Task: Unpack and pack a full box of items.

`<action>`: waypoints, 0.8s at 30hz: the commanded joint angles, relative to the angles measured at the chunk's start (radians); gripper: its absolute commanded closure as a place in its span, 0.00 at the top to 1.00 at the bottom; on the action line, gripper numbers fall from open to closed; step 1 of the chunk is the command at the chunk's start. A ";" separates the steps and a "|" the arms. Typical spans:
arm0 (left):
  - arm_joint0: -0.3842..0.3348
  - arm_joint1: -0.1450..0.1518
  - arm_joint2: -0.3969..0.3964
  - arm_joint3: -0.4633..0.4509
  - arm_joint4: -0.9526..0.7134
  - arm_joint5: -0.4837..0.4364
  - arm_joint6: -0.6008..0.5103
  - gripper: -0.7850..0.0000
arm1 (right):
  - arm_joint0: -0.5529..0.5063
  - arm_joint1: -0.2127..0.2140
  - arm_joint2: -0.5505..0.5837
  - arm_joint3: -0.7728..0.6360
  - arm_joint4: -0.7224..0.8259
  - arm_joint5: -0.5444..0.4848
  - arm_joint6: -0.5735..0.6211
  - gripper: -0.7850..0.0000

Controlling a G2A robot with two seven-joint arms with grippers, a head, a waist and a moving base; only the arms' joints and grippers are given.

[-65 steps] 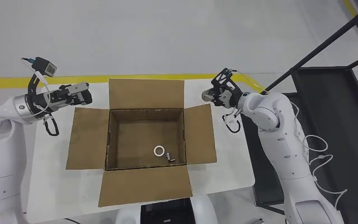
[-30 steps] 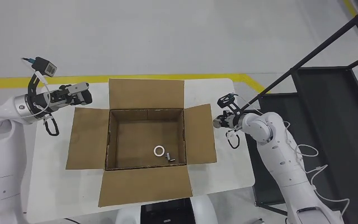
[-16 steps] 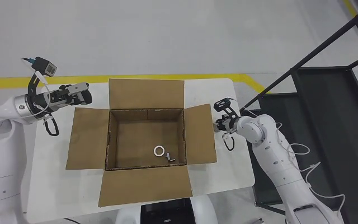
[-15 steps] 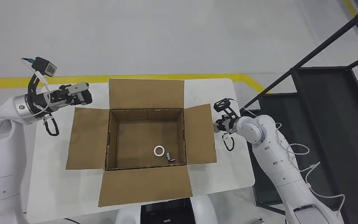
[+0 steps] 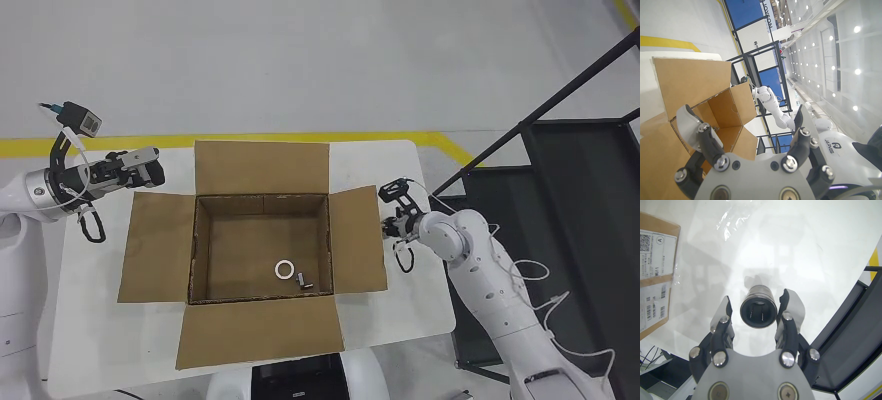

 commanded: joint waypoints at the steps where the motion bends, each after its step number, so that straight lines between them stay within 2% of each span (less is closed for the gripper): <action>1: 0.000 0.000 0.000 0.000 0.000 0.000 0.000 1.00 | -0.009 0.003 0.009 -0.035 -0.007 0.003 0.000 1.00; 9: 0.000 0.000 0.000 0.000 0.000 0.000 0.000 1.00 | -0.062 0.019 0.079 -0.276 -0.079 0.015 -0.026 1.00; 14: 0.000 0.000 0.000 0.000 0.000 0.000 0.000 1.00 | -0.091 0.024 0.132 -0.393 -0.070 0.004 -0.146 1.00; 24: 0.000 0.000 0.000 0.000 0.000 0.000 0.000 1.00 | -0.092 0.024 0.157 -0.424 0.105 -0.161 -0.335 1.00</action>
